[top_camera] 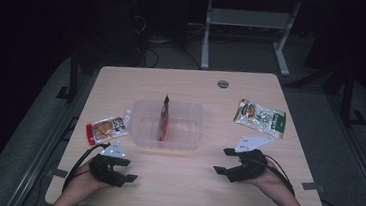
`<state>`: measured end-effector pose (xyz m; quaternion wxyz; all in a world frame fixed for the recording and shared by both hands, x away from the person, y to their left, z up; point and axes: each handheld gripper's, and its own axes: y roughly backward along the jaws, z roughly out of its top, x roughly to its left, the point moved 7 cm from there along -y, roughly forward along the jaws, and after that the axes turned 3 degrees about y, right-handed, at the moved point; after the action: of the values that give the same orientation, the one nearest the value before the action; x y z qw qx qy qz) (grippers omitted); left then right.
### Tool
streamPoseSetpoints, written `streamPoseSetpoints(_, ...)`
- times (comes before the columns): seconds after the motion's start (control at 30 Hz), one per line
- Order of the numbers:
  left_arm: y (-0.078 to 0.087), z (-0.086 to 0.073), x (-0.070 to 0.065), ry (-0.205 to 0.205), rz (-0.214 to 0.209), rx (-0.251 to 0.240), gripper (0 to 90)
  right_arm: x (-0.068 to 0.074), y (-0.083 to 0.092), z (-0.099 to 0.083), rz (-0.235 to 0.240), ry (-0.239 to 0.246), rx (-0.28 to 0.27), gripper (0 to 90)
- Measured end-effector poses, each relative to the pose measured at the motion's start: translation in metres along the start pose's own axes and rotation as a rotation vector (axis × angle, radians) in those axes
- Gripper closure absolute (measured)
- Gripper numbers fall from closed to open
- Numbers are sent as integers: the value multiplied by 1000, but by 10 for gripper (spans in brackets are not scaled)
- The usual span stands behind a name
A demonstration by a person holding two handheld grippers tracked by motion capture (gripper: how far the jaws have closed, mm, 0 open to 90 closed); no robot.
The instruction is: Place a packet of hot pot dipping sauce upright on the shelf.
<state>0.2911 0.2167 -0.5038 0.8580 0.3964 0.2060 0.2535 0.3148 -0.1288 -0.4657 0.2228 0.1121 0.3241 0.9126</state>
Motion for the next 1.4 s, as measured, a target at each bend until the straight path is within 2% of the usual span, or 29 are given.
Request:
streamPoseSetpoints(0.1,4,0,5,0,21,-3,354,2,4,-15,-7,-17,18,263)
streamPoseSetpoints(0.27,12,-1,14,-1,73,-11,354,3,10,-30,-15,-44,30,261)
streamPoseSetpoints(0.47,24,2,31,38,128,-32,386,3,10,-30,-4,-56,26,262)
streamPoseSetpoints(0.53,28,3,38,44,148,-23,412,4,8,-31,1,-52,27,262)
streamPoseSetpoints(0.57,30,5,42,50,155,-23,480,5,8,-31,4,-56,33,261)
streamPoseSetpoints(0.63,33,8,50,67,177,-31,514,5,8,-31,3,-56,34,262)
streamPoseSetpoints(0.83,38,22,79,127,224,-49,805,4,8,-30,2,-58,26,262)
streamPoseSetpoints(0.93,39,30,96,168,254,-58,896,4,8,-30,2,-61,24,262)
streamPoseSetpoints(1.0,37,35,106,191,266,-65,897,4,8,-30,1,-61,22,262)
streamPoseSetpoints(1.13,34,45,127,198,289,-67,897,2,9,-30,0,-67,24,262)
streamPoseSetpoints(1.2,31,51,137,195,315,-61,898,2,9,-31,2,-74,28,262)
streamPoseSetpoints(1.27,27,55,144,205,319,-63,898,1,9,-31,1,-68,25,263)
streamPoseSetpoints(1.33,22,59,152,198,338,-52,897,0,9,-32,-3,-76,26,263)
streamPoseSetpoints(1.4,16,62,159,218,332,-66,898,0,9,-32,-3,-75,22,263)
